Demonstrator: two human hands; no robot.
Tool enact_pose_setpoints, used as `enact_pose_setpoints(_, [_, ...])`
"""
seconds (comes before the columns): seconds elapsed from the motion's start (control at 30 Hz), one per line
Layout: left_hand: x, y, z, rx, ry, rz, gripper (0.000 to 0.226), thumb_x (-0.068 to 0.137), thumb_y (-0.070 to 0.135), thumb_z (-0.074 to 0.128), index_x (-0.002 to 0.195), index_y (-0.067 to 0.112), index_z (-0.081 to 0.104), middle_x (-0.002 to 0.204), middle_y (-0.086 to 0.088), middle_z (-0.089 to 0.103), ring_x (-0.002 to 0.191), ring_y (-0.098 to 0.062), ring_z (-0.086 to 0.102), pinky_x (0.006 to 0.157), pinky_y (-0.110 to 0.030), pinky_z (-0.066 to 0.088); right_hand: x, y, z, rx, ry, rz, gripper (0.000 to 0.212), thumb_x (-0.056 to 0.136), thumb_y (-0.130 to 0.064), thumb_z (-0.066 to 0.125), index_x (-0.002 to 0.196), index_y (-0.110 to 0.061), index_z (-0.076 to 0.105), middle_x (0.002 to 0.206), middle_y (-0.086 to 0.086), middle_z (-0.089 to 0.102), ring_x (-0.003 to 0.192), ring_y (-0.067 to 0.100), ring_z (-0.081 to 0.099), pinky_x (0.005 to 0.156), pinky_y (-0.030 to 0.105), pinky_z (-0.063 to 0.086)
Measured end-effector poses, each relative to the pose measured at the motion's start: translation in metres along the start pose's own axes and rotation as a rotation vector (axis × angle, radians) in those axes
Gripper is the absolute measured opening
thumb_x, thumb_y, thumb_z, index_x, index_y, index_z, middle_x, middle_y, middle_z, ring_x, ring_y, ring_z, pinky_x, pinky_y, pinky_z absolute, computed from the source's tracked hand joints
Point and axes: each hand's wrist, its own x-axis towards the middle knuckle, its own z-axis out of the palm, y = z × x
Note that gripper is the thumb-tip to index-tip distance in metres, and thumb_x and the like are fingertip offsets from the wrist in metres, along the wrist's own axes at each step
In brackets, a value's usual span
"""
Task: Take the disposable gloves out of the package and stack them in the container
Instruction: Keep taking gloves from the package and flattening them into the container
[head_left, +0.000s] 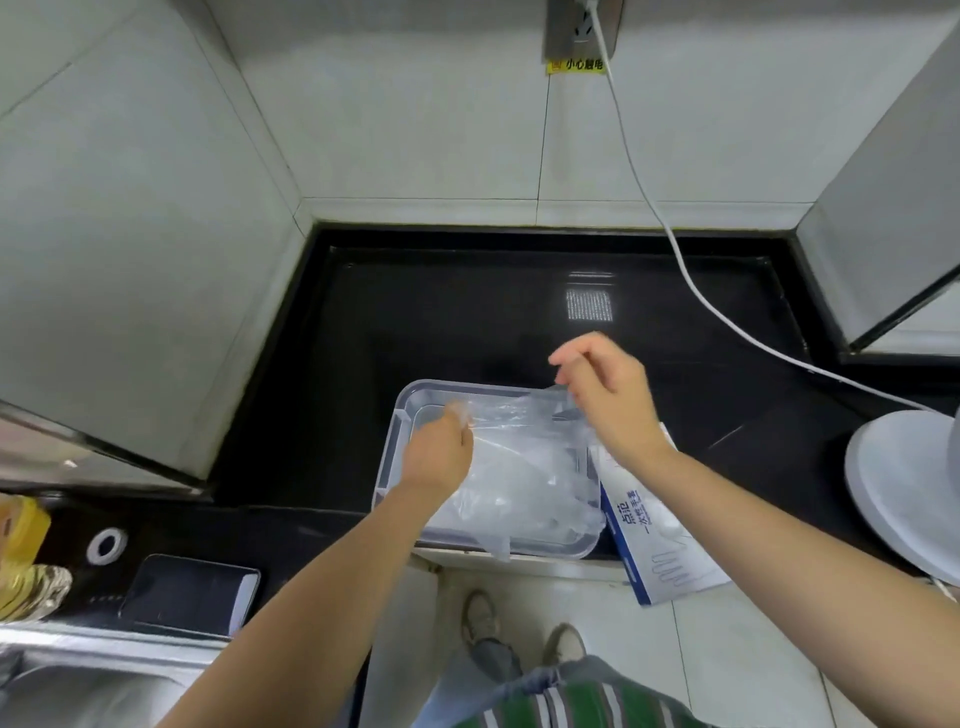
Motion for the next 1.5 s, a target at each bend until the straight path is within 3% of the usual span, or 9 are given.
enact_pose_setpoints(0.1, [0.002,-0.002,0.003,0.089,-0.022,-0.033,0.027,0.103,0.017,0.036,0.122,0.005,0.052,0.078,-0.002,0.055,0.061,-0.01,0.049,0.05,-0.017,0.034,-0.009,0.014,0.039,-0.167,-0.403,0.069,0.021,0.097,-0.01,0.053,0.093,-0.024,0.067,0.08,0.001,0.066,0.077,0.025,0.063,0.073,0.037,0.054])
enact_pose_setpoints(0.2, [0.007,-0.01,0.009,0.162,-0.086,-0.075,0.032,0.103,0.019,0.037,0.131,0.006,0.046,0.093,-0.009,0.06,0.076,-0.018,0.054,0.062,-0.027,0.042,-0.014,0.051,0.062,-0.518,-0.699,0.31,0.038,0.097,-0.016,0.053,0.135,-0.025,0.051,0.11,0.007,0.066,0.096,0.024,0.062,0.088,0.033,0.051])
enact_pose_setpoints(0.37, [0.011,-0.015,0.016,0.345,-0.039,-0.053,0.049,0.092,0.018,0.059,0.135,0.014,0.035,0.125,-0.008,0.051,0.102,-0.022,0.057,0.084,-0.029,0.053,-0.018,0.076,0.079,-0.736,-0.855,0.455,0.073,0.099,-0.024,0.05,0.155,-0.035,0.004,0.126,0.008,0.057,0.102,0.022,0.055,0.093,0.031,0.046])
enact_pose_setpoints(0.53, [0.016,0.001,0.026,0.459,-0.034,0.24,0.053,0.081,-0.003,0.061,0.129,0.012,0.045,0.119,-0.011,0.052,0.105,-0.028,0.056,0.083,-0.033,0.047,-0.017,0.089,0.091,-0.828,-0.922,0.462,0.082,0.094,-0.01,0.05,0.157,-0.03,0.002,0.135,0.011,0.051,0.102,0.025,0.059,0.087,0.032,0.05])
enact_pose_setpoints(0.67, [0.021,-0.011,0.039,0.342,-0.499,-0.086,0.086,0.087,0.018,0.065,0.152,0.019,0.009,0.15,-0.013,0.026,0.131,-0.031,0.043,0.097,-0.035,0.045,-0.016,0.091,0.09,-0.674,-0.847,0.523,0.068,0.1,-0.031,0.05,0.156,-0.034,0.013,0.143,0.009,0.046,0.122,0.029,0.052,0.105,0.036,0.043])
enact_pose_setpoints(0.93, [0.022,-0.034,0.05,0.426,-0.508,-0.111,0.101,0.087,0.017,0.065,0.15,0.039,-0.01,0.159,-0.014,-0.005,0.137,-0.036,0.033,0.098,-0.041,0.045,-0.022,0.094,0.083,-0.858,-0.838,0.501,0.075,0.094,-0.033,0.057,0.155,-0.026,0.013,0.145,0.007,0.042,0.127,0.028,0.047,0.101,0.033,0.043])
enact_pose_setpoints(1.2, [0.008,-0.017,0.024,0.495,-0.284,0.086,0.053,0.096,0.029,0.052,0.144,0.018,0.033,0.132,-0.01,0.052,0.114,-0.028,0.057,0.091,-0.035,0.049,0.0,0.04,0.045,-0.319,-0.441,0.195,0.027,0.096,-0.004,0.052,0.11,-0.018,0.071,0.08,-0.017,0.064,0.072,0.006,0.06,0.069,0.025,0.051])
enact_pose_setpoints(1.3, [0.001,0.012,0.014,0.427,-0.083,0.164,0.024,0.098,0.023,0.045,0.115,0.015,0.06,0.109,-0.006,0.067,0.094,-0.023,0.064,0.077,-0.03,0.05,0.006,0.028,0.013,-0.23,-0.233,0.12,0.027,0.094,-0.002,0.051,0.096,-0.017,0.073,0.076,-0.005,0.068,0.064,0.001,0.059,0.061,0.014,0.047])
enact_pose_setpoints(1.5, [-0.023,0.089,0.017,0.221,0.01,0.322,0.021,0.098,0.025,0.046,0.099,0.016,0.064,0.087,-0.004,0.069,0.073,-0.02,0.06,0.063,-0.028,0.047,-0.018,0.053,-0.062,-0.441,-0.056,0.253,0.023,0.091,-0.006,0.052,0.086,-0.018,0.071,0.066,-0.006,0.064,0.061,0.011,0.057,0.059,0.023,0.044])
